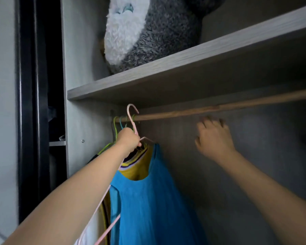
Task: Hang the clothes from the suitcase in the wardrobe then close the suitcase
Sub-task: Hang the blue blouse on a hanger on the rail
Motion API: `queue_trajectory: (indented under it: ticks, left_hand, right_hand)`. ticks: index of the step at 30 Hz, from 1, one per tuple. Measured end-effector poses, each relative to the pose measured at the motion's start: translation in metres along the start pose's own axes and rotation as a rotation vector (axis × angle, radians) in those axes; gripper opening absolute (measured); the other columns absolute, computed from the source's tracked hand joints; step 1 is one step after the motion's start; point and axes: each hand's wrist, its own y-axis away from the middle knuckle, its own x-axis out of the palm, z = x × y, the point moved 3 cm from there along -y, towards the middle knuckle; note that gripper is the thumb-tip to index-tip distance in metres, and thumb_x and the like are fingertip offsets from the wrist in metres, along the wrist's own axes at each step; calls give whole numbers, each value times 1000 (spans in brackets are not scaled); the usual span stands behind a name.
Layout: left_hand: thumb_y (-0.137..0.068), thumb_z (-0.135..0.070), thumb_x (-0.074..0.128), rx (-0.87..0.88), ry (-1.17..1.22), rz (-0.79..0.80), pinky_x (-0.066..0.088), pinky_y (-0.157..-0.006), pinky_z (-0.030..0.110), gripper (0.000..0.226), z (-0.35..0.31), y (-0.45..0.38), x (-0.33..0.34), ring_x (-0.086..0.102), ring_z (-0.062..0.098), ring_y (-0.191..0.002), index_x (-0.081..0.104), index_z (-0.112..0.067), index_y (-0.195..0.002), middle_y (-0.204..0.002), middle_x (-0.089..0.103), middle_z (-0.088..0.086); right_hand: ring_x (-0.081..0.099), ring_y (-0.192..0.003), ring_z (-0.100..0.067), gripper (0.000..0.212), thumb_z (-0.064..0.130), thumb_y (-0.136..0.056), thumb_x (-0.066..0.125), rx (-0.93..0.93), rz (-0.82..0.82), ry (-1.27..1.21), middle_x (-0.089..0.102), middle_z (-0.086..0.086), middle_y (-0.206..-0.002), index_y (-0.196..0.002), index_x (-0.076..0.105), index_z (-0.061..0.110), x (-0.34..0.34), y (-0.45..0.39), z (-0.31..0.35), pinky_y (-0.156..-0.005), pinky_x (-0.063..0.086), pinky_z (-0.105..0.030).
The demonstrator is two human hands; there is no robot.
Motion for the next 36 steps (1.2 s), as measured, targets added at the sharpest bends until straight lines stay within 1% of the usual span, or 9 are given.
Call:
queue_trajectory:
  ticks: [2, 4, 7, 11, 15, 19, 27, 31, 36]
  left_hand:
    - [-84, 1, 58, 35, -75, 7, 52, -71, 41, 15, -2, -23, 0, 64, 37, -86, 65, 8, -95, -93, 67, 24]
    - [-86, 0, 55, 82, -93, 30, 51, -64, 39, 18, -4, -46, 2, 64, 30, -78, 63, 7, -101, -102, 66, 23]
    - [-92, -3, 44, 117, -135, 73, 38, -45, 23, 24, -5, -70, 9, 55, 21, -61, 58, 7, -109, -107, 65, 21]
    - [-92, -3, 44, 112, -150, 108, 53, -70, 37, 30, 5, -98, 24, 61, 37, -103, 57, 10, -115, -112, 63, 23]
    - [-92, -8, 44, 113, -175, 149, 51, -87, 42, 30, 19, -109, 38, 59, 40, -106, 59, 9, -111, -113, 61, 27]
    - [-91, -5, 44, 133, -160, 177, 52, -84, 41, 26, 25, -110, 50, 60, 39, -102, 61, 9, -105, -108, 63, 26]
    - [-89, 0, 46, 163, -241, 164, 50, -53, 29, 21, 33, -106, 40, 55, 21, -52, 63, 8, -99, -80, 65, 18]
    - [-89, -4, 44, 245, -364, 105, 53, -83, 36, 25, 31, -93, 38, 62, 33, -96, 59, 3, -108, -110, 61, 22]
    - [-85, -6, 48, 441, -656, -9, 46, -76, 38, 28, 31, -49, 24, 54, 38, -106, 53, -2, -112, -114, 54, 21]
  right_hand:
    - [15, -142, -20, 59, 28, -91, 47, 34, 74, -4, 16, -6, -154, -142, 27, 8, 10, -19, 2, -115, 11, -43]
    - [4, -144, -18, 67, 28, -92, 45, 83, 107, -12, 3, -2, -157, -147, 12, 12, 21, -39, 6, -115, 4, -46]
    - [-1, -145, -16, 68, 26, -93, 43, 128, 169, -10, -3, -1, -157, -148, 4, 13, 28, -52, 12, -115, -2, -47]
    - [-5, -145, -17, 72, 25, -93, 43, 138, 175, 47, -5, -1, -157, -148, -1, 11, 37, -54, 16, -115, -3, -44]
    - [-11, -144, -18, 78, 25, -91, 45, 146, 206, 104, -12, -1, -156, -147, -8, 11, 41, -54, 14, -116, -4, -40]
    - [-13, -144, -19, 83, 26, -89, 48, 157, 232, 130, -14, -1, -156, -147, -11, 11, 41, -54, 14, -116, -4, -39]
    - [-15, -143, -17, 88, 29, -89, 51, 164, 348, 146, -18, 0, -155, -146, -14, 11, 33, -50, 19, -117, 1, -39]
    - [-15, -143, -16, 83, 26, -90, 49, 179, 406, 101, -20, 2, -155, -147, -8, 12, 29, -39, 23, -115, -1, -46]
    - [-11, -144, -20, 78, 29, -90, 50, 111, 442, 65, -11, 0, -156, -148, 1, 14, 27, -15, 34, -113, -3, -54]
